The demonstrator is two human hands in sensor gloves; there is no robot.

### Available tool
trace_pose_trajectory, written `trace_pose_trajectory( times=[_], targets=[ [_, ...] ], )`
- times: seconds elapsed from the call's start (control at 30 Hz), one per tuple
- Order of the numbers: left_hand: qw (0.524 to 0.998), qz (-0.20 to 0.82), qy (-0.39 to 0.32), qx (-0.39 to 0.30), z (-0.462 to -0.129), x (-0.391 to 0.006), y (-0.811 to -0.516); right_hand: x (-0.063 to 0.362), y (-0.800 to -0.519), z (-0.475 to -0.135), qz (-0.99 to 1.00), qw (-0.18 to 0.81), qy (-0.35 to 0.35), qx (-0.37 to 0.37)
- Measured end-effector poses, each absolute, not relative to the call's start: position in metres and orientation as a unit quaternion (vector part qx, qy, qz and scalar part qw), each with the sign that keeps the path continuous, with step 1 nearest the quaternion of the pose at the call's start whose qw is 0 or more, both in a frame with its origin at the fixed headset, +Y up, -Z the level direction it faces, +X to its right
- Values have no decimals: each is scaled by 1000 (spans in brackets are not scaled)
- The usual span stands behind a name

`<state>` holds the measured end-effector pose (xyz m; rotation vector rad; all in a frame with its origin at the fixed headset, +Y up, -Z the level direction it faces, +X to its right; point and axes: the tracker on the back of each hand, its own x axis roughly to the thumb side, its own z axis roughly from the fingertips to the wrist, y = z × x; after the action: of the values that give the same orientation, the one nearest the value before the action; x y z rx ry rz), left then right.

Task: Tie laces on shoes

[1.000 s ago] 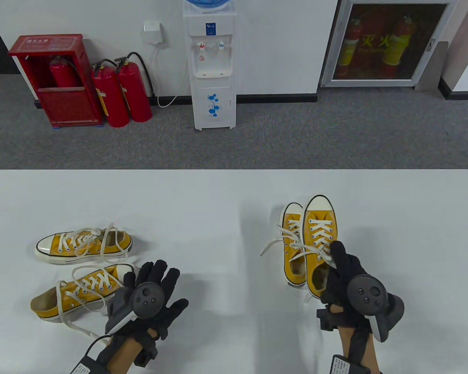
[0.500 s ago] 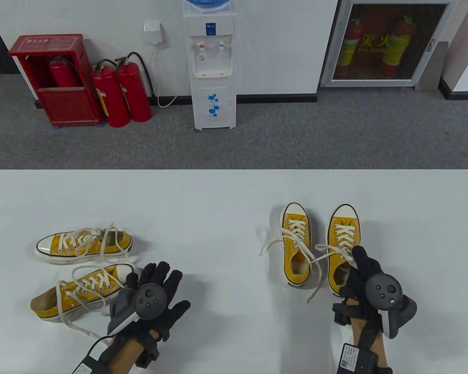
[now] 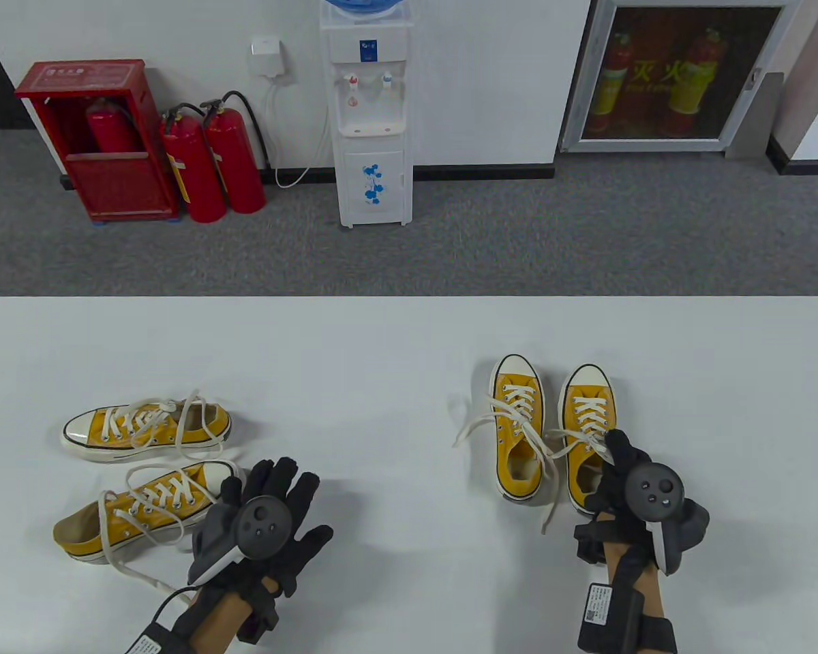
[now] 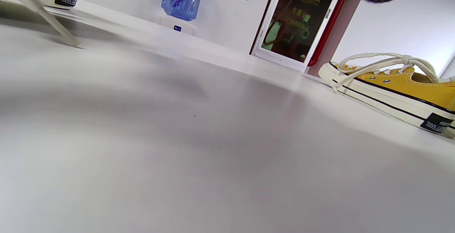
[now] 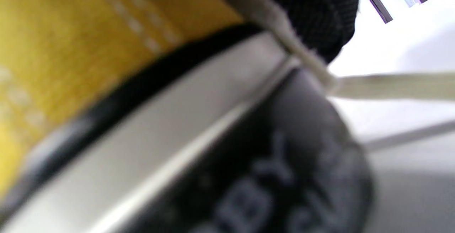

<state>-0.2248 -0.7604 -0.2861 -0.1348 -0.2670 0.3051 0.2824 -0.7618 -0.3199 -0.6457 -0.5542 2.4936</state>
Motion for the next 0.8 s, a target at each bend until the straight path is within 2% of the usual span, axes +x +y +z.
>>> trace_pose_trajectory(
  times=[0.27,0.37,0.43,0.63,0.8],
  targets=[
    [978,148,-132,-68,-286,-225,-760,285,-762,-315,918,258,-182,-239],
    [978,150,-131,-66,-286,-225,-759,282,-754,-310,916,275,-175,-233],
    [978,151,-131,-64,-286,-226,-758,279,-745,-307,910,285,-198,-228],
    [978,156,-129,-58,-286,-228,-756,248,-710,-293,926,269,-217,-154],
    [978,156,-130,-55,-286,-229,-755,205,-690,-287,947,244,-198,-67]
  ],
)
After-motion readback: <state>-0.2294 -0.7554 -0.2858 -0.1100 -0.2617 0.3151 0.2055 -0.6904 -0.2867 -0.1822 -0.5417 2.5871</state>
